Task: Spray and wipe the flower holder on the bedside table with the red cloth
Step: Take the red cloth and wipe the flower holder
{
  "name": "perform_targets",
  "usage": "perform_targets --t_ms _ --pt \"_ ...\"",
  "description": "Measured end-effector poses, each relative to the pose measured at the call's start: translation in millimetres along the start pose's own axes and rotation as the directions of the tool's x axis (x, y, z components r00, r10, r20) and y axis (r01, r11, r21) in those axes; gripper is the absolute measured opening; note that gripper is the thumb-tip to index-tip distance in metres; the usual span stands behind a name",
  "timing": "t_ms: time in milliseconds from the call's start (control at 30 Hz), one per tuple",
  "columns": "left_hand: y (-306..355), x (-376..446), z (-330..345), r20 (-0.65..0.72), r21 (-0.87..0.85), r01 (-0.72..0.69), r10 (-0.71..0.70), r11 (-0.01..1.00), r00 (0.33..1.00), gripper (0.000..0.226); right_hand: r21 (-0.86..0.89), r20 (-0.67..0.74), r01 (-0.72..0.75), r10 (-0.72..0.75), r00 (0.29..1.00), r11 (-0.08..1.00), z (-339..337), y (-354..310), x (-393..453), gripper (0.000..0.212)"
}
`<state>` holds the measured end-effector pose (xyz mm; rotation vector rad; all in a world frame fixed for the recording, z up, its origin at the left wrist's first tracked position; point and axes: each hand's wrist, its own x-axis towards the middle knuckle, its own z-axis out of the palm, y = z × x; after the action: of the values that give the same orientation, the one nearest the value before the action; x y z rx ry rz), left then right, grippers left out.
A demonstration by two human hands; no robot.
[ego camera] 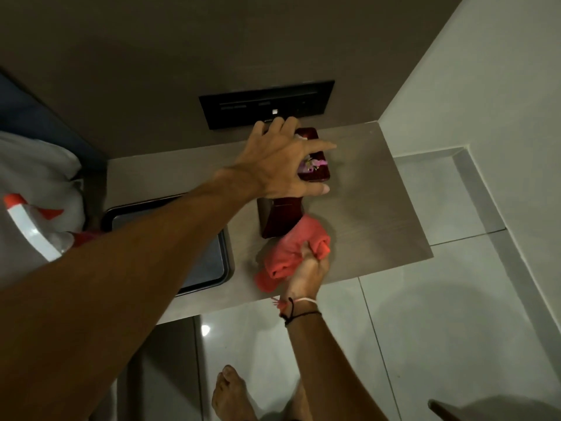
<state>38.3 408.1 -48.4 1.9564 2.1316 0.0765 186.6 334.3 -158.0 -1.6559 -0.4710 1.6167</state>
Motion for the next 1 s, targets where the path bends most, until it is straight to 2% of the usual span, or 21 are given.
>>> perform_targets --t_ms 100,267,333,500,567,633,700,767,833,933,1000 --pt "-0.4 5.2 -0.8 0.022 -0.028 0.029 -0.028 0.999 0.999 0.085 0.007 -0.085 0.005 -0.004 0.996 1.0 0.2 6.4 -6.6 0.037" --pt "-0.9 6.9 4.2 0.004 0.004 0.017 -0.017 1.0 1.0 0.087 -0.178 -0.036 -0.033 0.027 0.999 0.984 30.6 16.3 -6.8 0.024" --pt "-0.8 5.7 7.2 0.002 0.028 0.006 -0.006 1.0 1.0 0.088 -0.273 0.015 -0.039 0.045 0.999 0.961 36.6 24.8 -15.1 0.02" --pt "-4.1 14.0 -2.6 0.03 -0.027 0.042 -0.041 0.999 0.999 0.086 -0.49 0.281 0.127 0.019 0.96 0.862 36.5 38.4 -29.6 0.016" --pt "-7.7 18.8 -7.8 0.038 -0.07 0.064 -0.061 0.996 0.997 0.086 -0.441 0.228 0.161 -0.063 0.972 0.883 31.0 33.3 -32.1 0.018" --pt "-12.5 23.2 -13.5 0.051 -0.108 0.073 -0.068 0.991 0.996 0.084 -0.348 0.062 0.21 -0.201 0.978 0.914 19.9 22.7 -32.3 0.018" --pt "-16.4 26.9 -17.8 0.066 -0.137 0.079 -0.07 0.987 0.995 0.083 -0.325 -0.095 0.345 -0.393 0.914 0.88 8.4 9.2 -25.9 0.028" --pt "-18.0 29.4 -19.4 0.081 -0.146 0.08 -0.069 0.986 0.994 0.083 -0.394 -0.141 0.429 -0.515 0.846 0.813 5.0 -1.9 -10.6 0.037" --pt "-18.0 30.7 -19.2 0.089 -0.151 0.08 -0.067 0.985 0.994 0.083 -0.53 -0.055 0.391 -0.49 0.87 0.753 10.6 -5.8 4.7 0.04" --pt "-17.7 28.9 -19.0 0.084 -0.15 0.077 -0.065 0.986 0.994 0.083 -0.752 0.195 0.394 -0.392 0.899 0.529 22.1 6.4 4.0 0.061" --pt "-15.8 25.6 -17.4 0.067 -0.133 0.071 -0.063 0.988 0.996 0.083 -0.763 0.317 0.45 -0.338 0.886 0.464 20.3 20.2 -6.0 0.063"
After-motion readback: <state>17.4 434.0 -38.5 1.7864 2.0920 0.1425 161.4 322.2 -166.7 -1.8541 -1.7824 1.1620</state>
